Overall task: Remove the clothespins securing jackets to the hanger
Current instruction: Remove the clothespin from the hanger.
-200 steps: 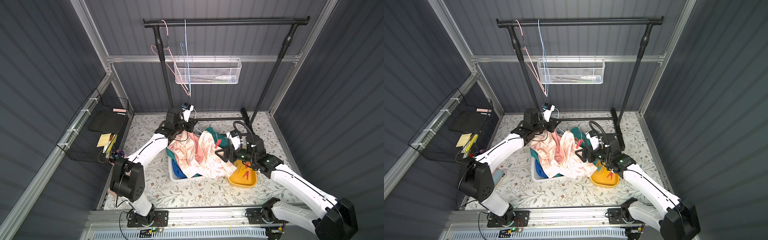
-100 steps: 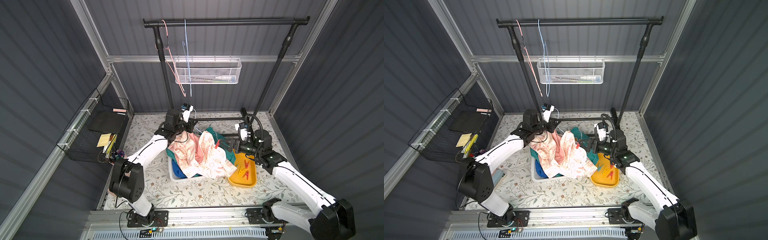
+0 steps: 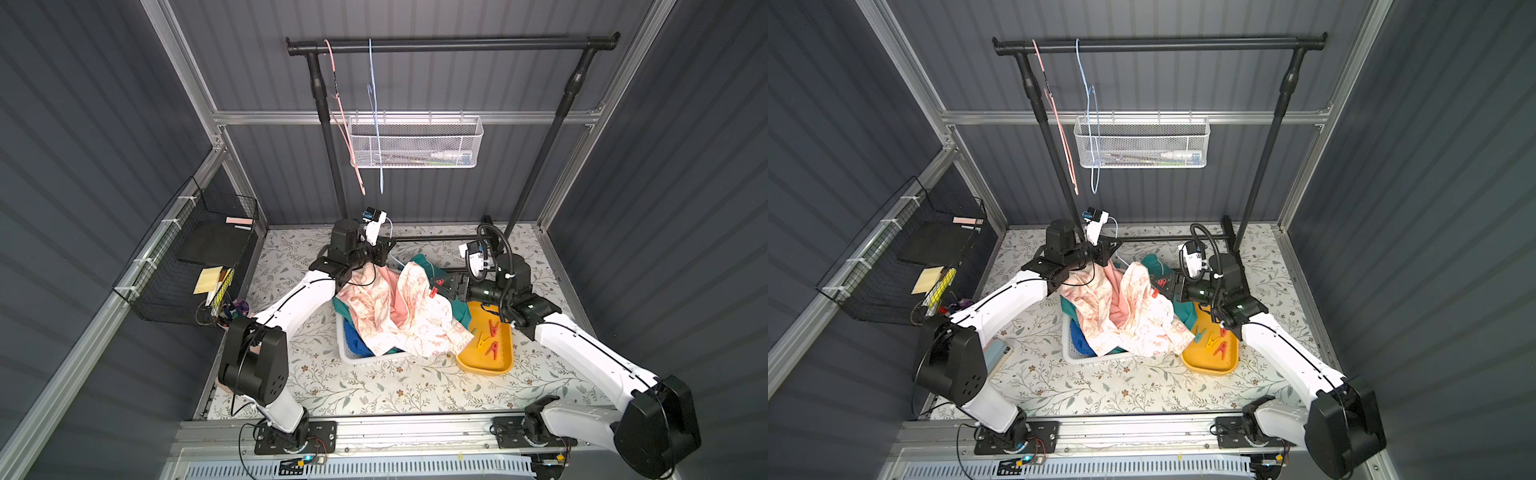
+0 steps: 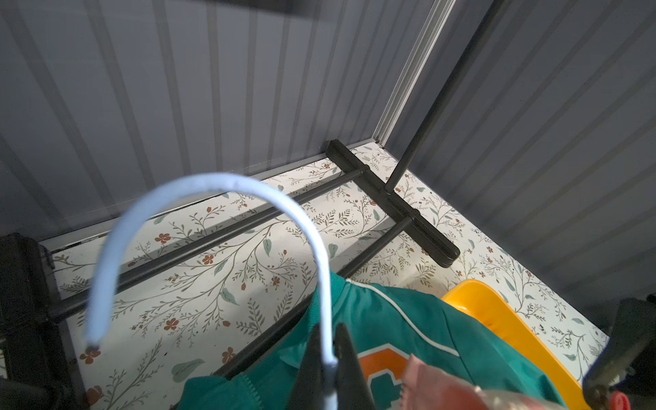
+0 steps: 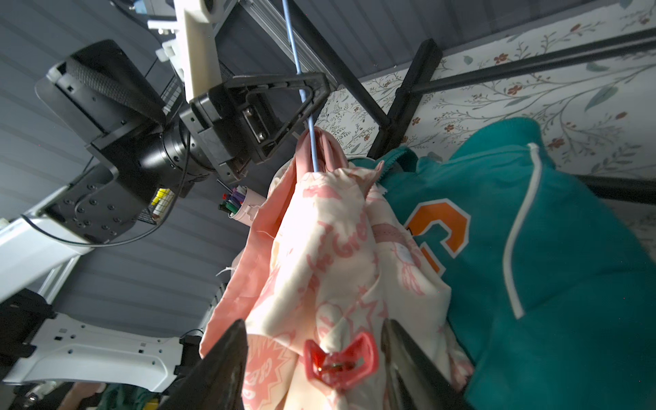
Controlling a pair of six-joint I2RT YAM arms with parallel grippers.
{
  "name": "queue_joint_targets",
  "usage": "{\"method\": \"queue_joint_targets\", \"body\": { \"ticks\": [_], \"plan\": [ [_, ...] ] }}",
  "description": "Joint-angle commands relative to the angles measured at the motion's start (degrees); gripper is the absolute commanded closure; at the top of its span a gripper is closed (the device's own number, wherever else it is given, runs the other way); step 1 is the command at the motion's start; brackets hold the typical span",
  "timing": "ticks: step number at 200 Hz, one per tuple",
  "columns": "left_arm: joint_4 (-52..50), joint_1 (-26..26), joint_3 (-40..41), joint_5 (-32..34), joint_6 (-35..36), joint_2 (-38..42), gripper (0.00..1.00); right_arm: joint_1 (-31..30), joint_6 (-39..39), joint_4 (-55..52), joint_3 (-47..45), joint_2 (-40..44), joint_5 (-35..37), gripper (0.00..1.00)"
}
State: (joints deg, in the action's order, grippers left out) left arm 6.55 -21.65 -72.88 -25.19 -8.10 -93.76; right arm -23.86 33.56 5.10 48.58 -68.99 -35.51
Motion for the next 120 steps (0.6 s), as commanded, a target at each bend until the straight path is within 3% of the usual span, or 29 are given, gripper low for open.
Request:
{"method": "queue_joint_targets", "body": {
  "ticks": [1, 54, 120],
  "plan": [
    [-0.6, -0.2, 1.0, -1.5, 0.2, 1.0, 1.0, -0.7, -0.1, -0.2, 1.9, -1.7, 1.2, 0.45],
    [-0.1, -0.2, 1.2, -1.7, 0.1, 0.9, 1.0, -1.6, -0.7, -1.3, 2.9, -3.2, 1.5, 0.45],
    [0.0, -0.2, 1.3, -1.8, 0.1, 0.9, 1.0, -2.0, -1.0, -1.6, 2.9, -3.3, 1.9, 0.61]
  ]
}}
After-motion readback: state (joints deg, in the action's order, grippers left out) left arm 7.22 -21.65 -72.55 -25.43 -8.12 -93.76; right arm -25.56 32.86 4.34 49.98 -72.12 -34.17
